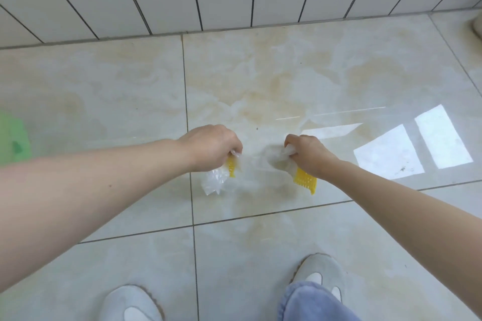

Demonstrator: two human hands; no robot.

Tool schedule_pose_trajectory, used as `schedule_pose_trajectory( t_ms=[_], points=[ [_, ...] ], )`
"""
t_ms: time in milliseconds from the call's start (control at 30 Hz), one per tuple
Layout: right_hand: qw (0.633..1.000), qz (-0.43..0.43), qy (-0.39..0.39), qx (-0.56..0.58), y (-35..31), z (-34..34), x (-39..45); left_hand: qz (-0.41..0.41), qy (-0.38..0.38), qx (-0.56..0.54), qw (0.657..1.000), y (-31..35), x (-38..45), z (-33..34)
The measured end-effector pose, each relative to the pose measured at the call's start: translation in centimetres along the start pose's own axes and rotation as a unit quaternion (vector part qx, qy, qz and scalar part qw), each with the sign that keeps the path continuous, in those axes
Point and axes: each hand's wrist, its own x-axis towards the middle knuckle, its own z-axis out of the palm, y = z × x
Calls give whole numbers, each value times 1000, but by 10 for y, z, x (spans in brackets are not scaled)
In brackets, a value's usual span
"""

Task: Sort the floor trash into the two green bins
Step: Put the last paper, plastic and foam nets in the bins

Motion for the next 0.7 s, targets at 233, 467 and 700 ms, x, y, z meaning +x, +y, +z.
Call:
schedule_pose_trajectory(
  t_ms=[233,467,700],
  points=[
    [998,-27,44,35,-56,-33,-33,-36,50,-85,994,-15,-82,-52],
    [992,-106,71,19,-160,-98,-79,-102,136,-145,975,-34,-179,-79],
    [979,-188,70,-26,-268,-128,-119,-181,252,-236,921,-68,-292,-82]
  ],
)
